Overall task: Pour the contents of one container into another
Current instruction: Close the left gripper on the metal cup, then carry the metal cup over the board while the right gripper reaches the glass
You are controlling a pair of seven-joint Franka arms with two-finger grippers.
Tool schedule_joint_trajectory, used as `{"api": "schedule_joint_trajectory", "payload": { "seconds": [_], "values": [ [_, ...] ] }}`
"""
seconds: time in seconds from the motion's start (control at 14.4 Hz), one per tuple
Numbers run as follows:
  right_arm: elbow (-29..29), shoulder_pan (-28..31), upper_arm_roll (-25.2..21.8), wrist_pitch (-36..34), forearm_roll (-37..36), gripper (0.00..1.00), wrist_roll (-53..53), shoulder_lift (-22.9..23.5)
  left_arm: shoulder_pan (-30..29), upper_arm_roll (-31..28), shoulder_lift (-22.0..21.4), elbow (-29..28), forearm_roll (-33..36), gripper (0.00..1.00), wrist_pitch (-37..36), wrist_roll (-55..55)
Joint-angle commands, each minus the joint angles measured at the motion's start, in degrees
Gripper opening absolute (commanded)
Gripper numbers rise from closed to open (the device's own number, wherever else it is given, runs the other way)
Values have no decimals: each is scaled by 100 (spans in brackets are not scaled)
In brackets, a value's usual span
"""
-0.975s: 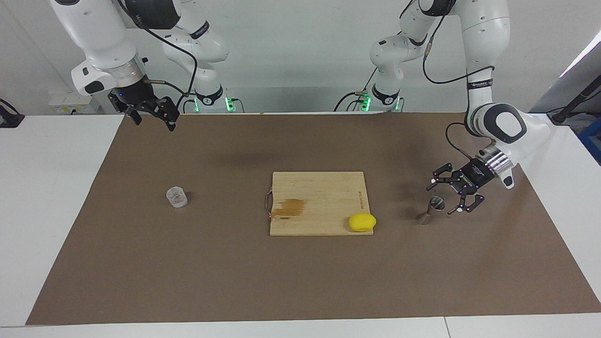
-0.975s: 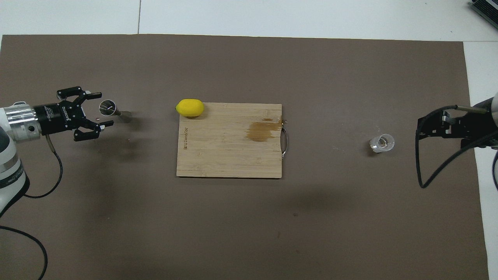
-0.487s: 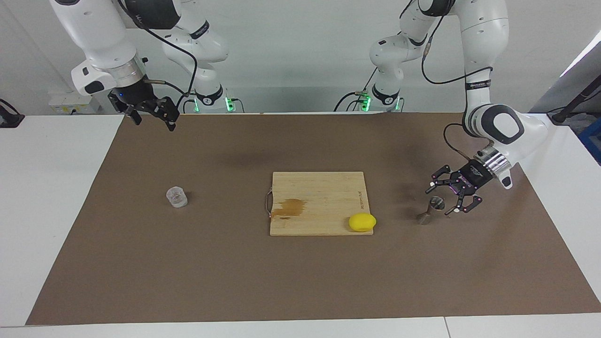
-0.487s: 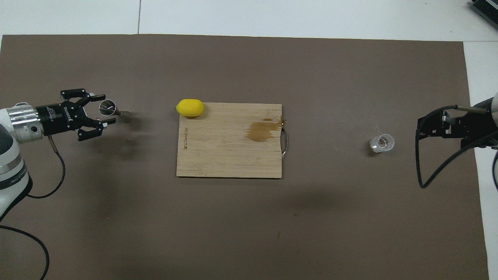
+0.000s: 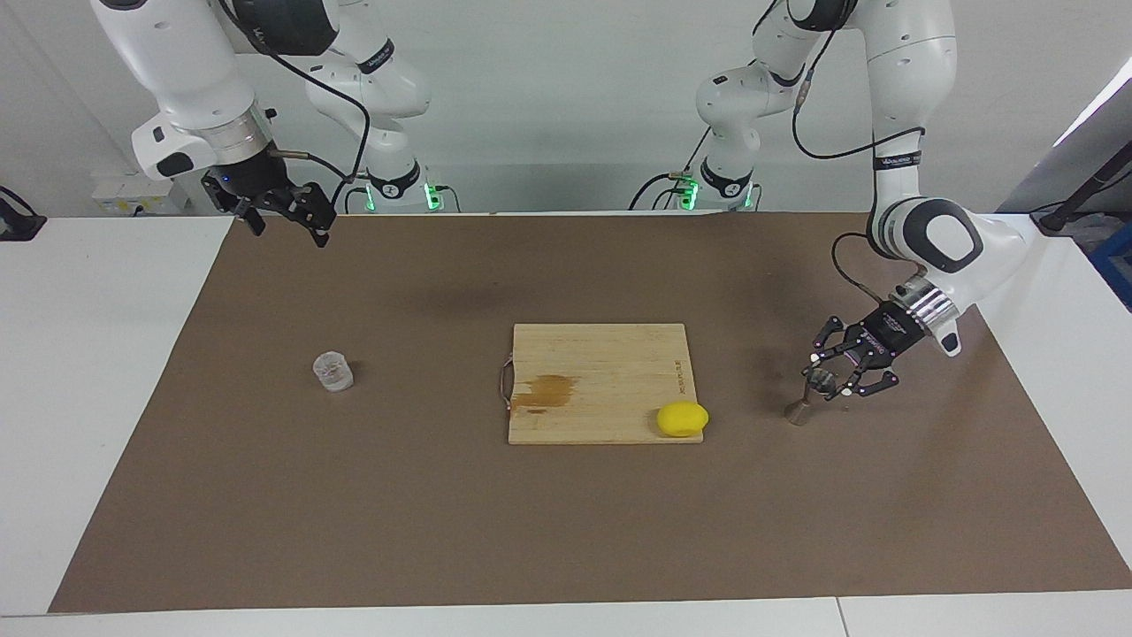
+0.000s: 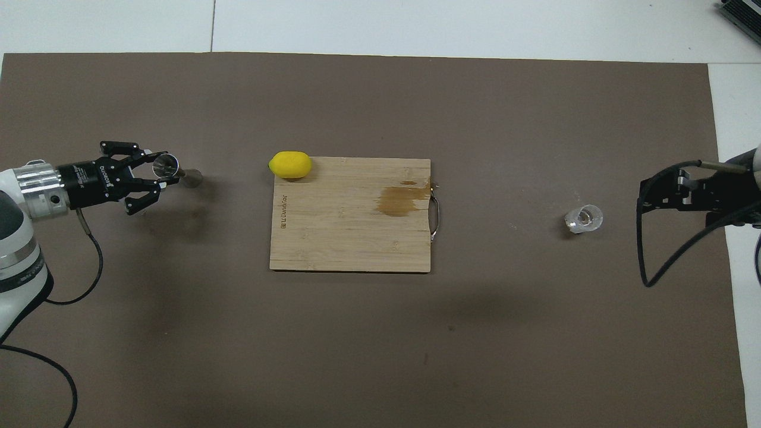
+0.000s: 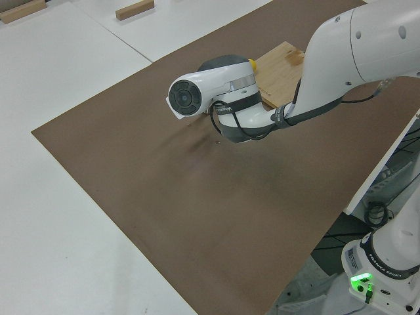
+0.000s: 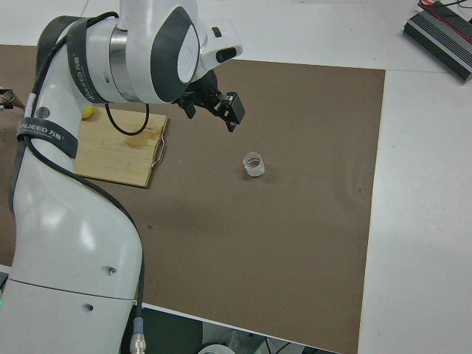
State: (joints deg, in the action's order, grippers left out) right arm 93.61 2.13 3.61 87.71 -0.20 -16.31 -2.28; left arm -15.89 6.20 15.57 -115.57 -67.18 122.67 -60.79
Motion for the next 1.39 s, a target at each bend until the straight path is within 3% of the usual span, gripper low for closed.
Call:
{"api": "schedule_joint_trajectory", "payload": {
  "seconds": [0.0, 0.42, 0.7, 0.77, 0.97, 1.32],
  "values": [
    [105, 77, 35, 88, 196, 92, -485, -97, 86, -66, -89, -28, -138, 0, -110, -38],
    [123, 120, 17, 246, 635, 85, -3023, 8, 270, -13, -246, 219, -120, 0, -1034, -301],
    [123, 436, 0, 238, 1154, 87, -4219, 123, 1007, -4, -703, 157, -164, 0, -973, -791],
    [123, 480, -9, 194, 1154, 92, -4274, 123, 1209, -4, -756, 157, -182, 0, -895, -1081],
    [149, 604, -18, 184, 1102, 94, -4512, 114, 1955, -4, -827, 149, -637, 0, -186, -1391],
    [535, 814, -9, 641, 1022, 94, -4864, 35, 3581, -4, -643, 105, -1710, 0, 2064, -1506]
  ]
}}
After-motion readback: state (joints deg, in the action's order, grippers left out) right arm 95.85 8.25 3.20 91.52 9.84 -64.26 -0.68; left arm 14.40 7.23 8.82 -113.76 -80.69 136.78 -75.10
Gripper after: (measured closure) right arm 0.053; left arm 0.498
